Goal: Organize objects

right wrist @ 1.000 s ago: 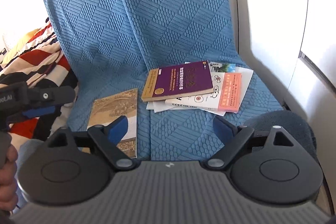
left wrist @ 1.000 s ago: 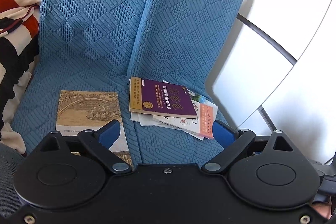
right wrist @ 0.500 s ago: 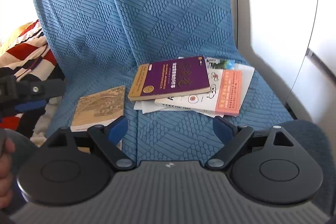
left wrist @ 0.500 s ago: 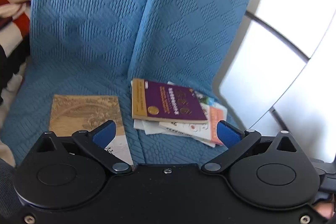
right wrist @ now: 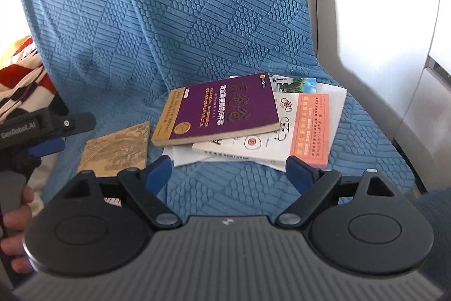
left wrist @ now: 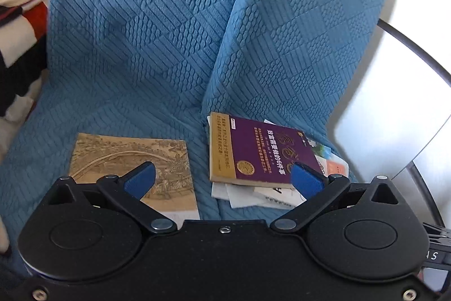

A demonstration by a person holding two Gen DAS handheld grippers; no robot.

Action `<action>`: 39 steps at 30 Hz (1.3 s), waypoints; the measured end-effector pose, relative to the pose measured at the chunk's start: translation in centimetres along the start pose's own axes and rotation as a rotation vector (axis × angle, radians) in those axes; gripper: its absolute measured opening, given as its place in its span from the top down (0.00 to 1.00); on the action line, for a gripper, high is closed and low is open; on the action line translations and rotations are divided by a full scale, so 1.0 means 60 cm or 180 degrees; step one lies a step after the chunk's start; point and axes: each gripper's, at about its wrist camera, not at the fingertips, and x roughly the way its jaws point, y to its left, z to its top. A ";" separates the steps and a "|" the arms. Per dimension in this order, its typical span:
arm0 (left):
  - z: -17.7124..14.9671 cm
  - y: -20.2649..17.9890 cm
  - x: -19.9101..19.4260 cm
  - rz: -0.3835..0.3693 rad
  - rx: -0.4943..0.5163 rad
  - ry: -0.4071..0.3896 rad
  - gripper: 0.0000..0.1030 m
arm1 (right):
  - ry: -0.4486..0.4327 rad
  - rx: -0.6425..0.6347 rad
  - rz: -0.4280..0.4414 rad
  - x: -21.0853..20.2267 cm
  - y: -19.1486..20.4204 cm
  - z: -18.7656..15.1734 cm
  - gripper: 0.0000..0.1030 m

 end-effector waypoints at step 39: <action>0.069 0.099 0.335 -0.0800 -0.1078 0.1241 0.43 | 0.0574 0.1029 -0.0315 0.247 -0.118 0.136 0.13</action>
